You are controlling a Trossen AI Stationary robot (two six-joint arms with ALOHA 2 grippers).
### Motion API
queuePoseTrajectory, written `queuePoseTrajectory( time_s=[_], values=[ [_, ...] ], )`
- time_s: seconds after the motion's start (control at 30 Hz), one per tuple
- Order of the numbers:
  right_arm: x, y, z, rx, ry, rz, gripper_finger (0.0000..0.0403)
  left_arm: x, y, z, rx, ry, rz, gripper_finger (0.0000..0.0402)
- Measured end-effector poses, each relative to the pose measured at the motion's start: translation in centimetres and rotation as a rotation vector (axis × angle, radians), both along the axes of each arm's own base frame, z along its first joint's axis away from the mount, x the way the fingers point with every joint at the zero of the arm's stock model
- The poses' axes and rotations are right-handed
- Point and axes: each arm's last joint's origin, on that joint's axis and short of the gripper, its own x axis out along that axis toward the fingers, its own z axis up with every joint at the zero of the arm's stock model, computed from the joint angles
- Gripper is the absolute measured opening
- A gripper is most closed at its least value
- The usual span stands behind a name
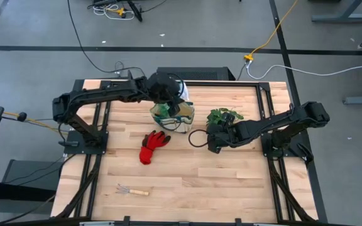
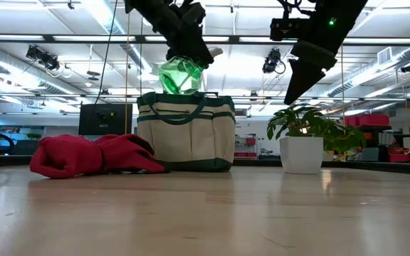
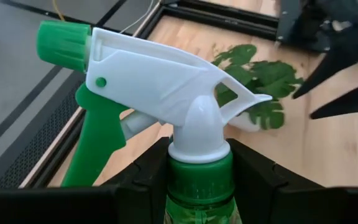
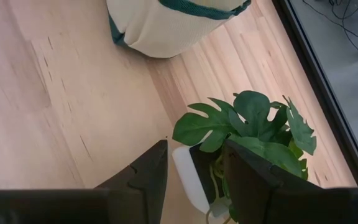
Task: Pick & Place Garden tools in Gardening bag
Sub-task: Put the green spray bottle into the green gardening bag
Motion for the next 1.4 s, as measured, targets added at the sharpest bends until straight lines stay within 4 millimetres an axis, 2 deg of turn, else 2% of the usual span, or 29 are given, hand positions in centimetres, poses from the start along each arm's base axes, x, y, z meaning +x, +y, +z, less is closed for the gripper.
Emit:
queuePoseTrajectory(
  time_s=[0.17, 0.33, 0.57, 1.0, 1.3, 1.4],
  values=[
    [0.0, 0.0, 0.0, 0.001, -0.005, 0.000, 0.0155, -0.4, 0.9, -1.3, 0.001, 0.016, 0.024, 0.0141],
    [0.1, 0.0, 0.0, 0.002, -0.010, 0.000, 0.0155, -0.4, 1.5, -2.6, -0.043, -0.039, 0.000, 0.0141],
    [0.1, 0.0, 0.0, 0.002, -0.012, 0.000, 0.0155, -0.2, 1.4, -4.0, -0.033, -0.112, -0.026, 0.0141],
    [0.1, 0.0, 0.1, 0.006, -0.021, -0.005, 0.0155, -1.0, 1.4, -7.2, -0.023, -0.096, -0.026, 0.0141],
    [0.1, 0.0, 0.1, 0.005, -0.026, -0.014, 0.0155, -2.1, 1.3, -8.0, -0.033, -0.125, -0.050, 0.0141],
    [0.1, 0.0, 0.1, 0.007, -0.030, -0.023, 0.0155, -3.4, 0.9, -7.7, -0.021, -0.152, -0.049, 0.0141]
  ],
)
